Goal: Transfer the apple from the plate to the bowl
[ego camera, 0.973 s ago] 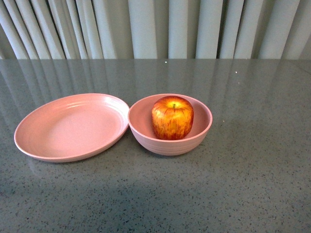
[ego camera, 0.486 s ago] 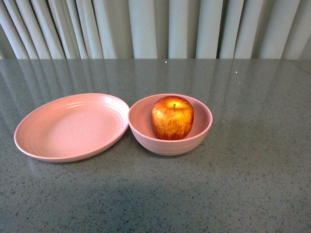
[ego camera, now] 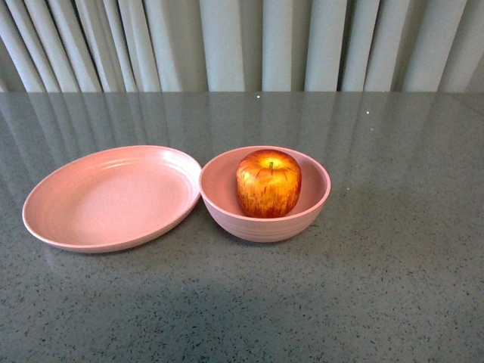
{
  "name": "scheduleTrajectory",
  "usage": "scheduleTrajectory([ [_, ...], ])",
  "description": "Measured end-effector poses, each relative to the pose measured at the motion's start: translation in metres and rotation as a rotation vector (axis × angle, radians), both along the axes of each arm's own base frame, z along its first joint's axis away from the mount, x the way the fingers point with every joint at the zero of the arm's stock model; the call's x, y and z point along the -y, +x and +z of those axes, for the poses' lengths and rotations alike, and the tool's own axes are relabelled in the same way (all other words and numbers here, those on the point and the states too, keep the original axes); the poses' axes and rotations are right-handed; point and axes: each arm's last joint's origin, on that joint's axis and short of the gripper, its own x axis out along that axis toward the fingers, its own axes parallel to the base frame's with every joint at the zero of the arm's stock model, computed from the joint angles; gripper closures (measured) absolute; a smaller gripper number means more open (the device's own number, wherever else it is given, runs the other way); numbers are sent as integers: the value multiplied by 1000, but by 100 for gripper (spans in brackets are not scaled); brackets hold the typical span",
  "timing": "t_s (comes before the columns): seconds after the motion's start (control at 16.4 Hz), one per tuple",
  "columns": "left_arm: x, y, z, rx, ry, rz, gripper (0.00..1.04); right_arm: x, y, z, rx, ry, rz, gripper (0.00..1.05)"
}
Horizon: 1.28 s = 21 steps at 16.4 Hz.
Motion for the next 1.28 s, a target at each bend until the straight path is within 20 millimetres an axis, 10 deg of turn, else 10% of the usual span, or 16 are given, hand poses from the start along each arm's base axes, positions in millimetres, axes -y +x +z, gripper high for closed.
scheduleTrajectory([
  [1.03,0,-20,-4,-17,0,0,103,0,0,0,0,0,0,7],
  [1.28,0,-20,-4,-17,1,0,69,0,0,0,0,0,0,7],
])
